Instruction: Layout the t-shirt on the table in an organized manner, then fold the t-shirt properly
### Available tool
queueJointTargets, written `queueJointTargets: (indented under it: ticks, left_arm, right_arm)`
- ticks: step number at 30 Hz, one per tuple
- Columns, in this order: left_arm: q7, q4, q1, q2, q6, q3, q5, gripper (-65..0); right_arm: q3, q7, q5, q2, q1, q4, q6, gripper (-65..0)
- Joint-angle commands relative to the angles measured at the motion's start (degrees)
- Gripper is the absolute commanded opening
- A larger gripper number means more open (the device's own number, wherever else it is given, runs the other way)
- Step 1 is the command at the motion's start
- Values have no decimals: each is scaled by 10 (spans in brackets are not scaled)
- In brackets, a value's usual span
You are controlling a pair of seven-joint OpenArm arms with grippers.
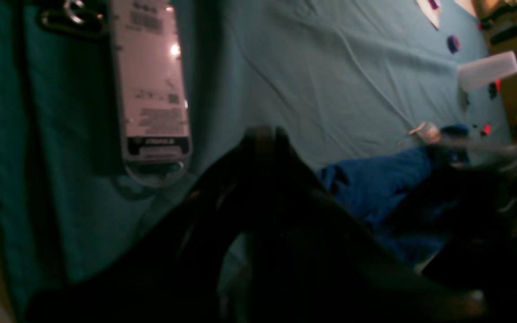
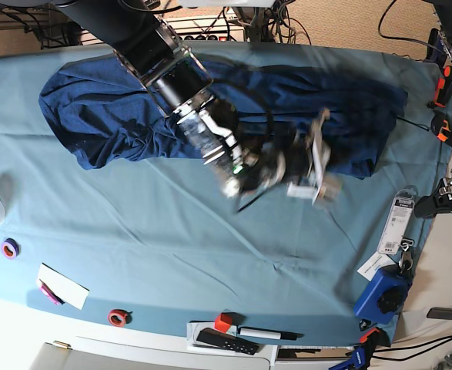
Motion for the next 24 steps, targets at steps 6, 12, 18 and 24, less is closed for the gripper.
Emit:
queueJointTargets:
  ticks: [6,12,18,24]
  left_arm:
    - [31,8,14,-16,-3,-4,-23,-623]
    - [90,8,92,-18,-3,-4,-89,-333]
    - [90,8,136,-19,1,-4,-89,-228]
    - [90,12,136,-19,9,1,-89,-218]
  right_arm:
    - [193,-20,-29,-6,16,119,-1,-650]
    - [416,-82,-32,21,15,151,-60,-650]
    - [576,-149,57,76,-15,151,-65,-650]
    - [680,-189,140,131,-65,151,-56,-650]
